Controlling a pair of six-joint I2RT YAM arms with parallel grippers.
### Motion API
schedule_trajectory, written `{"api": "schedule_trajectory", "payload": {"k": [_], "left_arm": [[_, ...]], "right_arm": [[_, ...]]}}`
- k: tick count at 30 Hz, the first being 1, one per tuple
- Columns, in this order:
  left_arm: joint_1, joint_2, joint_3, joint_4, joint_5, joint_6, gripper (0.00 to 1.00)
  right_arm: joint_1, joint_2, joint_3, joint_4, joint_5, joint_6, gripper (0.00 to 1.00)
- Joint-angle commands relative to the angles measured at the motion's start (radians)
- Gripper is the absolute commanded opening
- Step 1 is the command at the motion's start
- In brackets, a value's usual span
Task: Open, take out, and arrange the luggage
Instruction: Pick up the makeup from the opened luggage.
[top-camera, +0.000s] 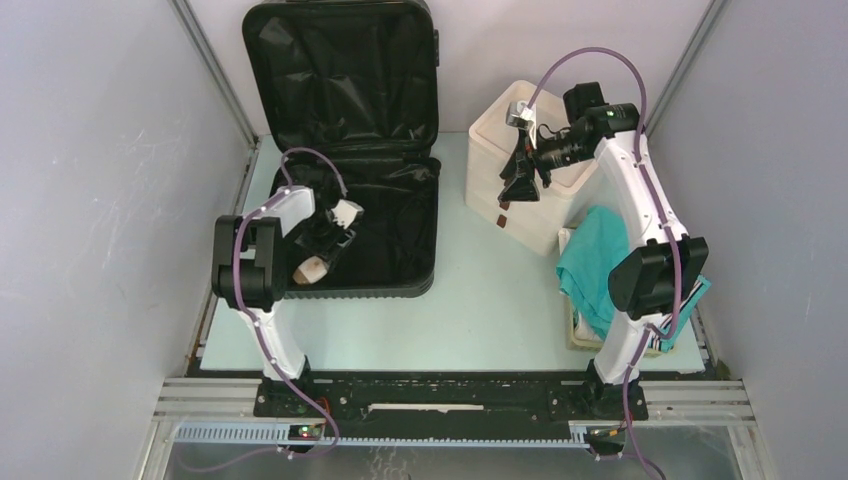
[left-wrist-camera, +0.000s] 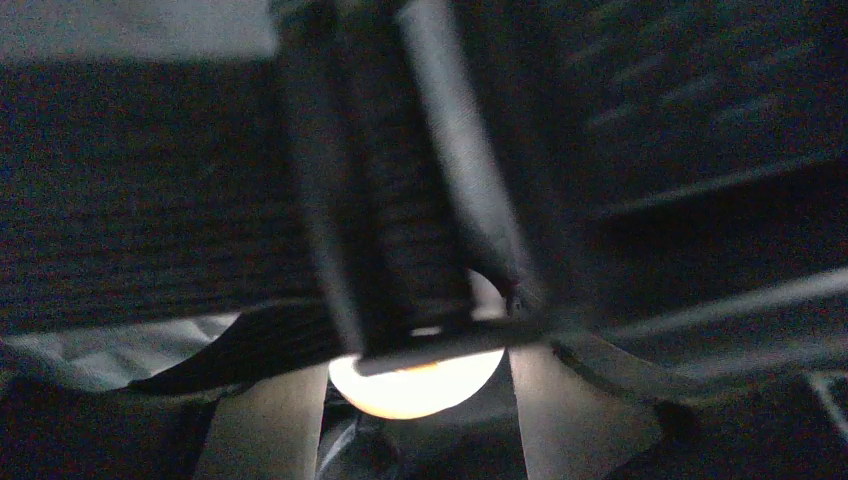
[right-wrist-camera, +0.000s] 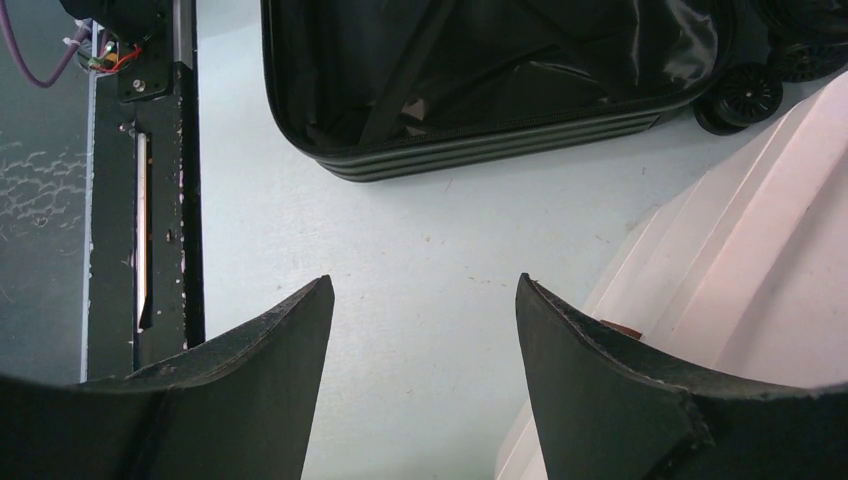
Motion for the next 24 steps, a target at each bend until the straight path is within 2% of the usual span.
{"api": "schedule_trajectory", "payload": {"k": [1, 7, 16, 24], "left_arm": [[-0.058, 0.012, 0.087, 0.037, 0.047, -0.059, 0.39], [-0.084, -0.015, 0.076, 0.074, 0.067, -0.086, 0.35], [-0.09, -0.207, -0.067, 0.191, 0.134, -0.06, 0.34], [-0.089, -0.319, -0.075, 0.227, 0.203, -0.106, 0.33]], "right_arm": [[-0.003, -0.064, -0.006, 0.01, -0.028, 0.01, 0.75], [-0.004, -0.078, -0.022, 0.01, -0.027, 0.007, 0.75], [-0.002, -0.09, -0.046, 0.022, -0.038, 0.017, 0.75], [0.009, -0.103, -0.076, 0.026, -0.055, 0.018, 0.74]]}}
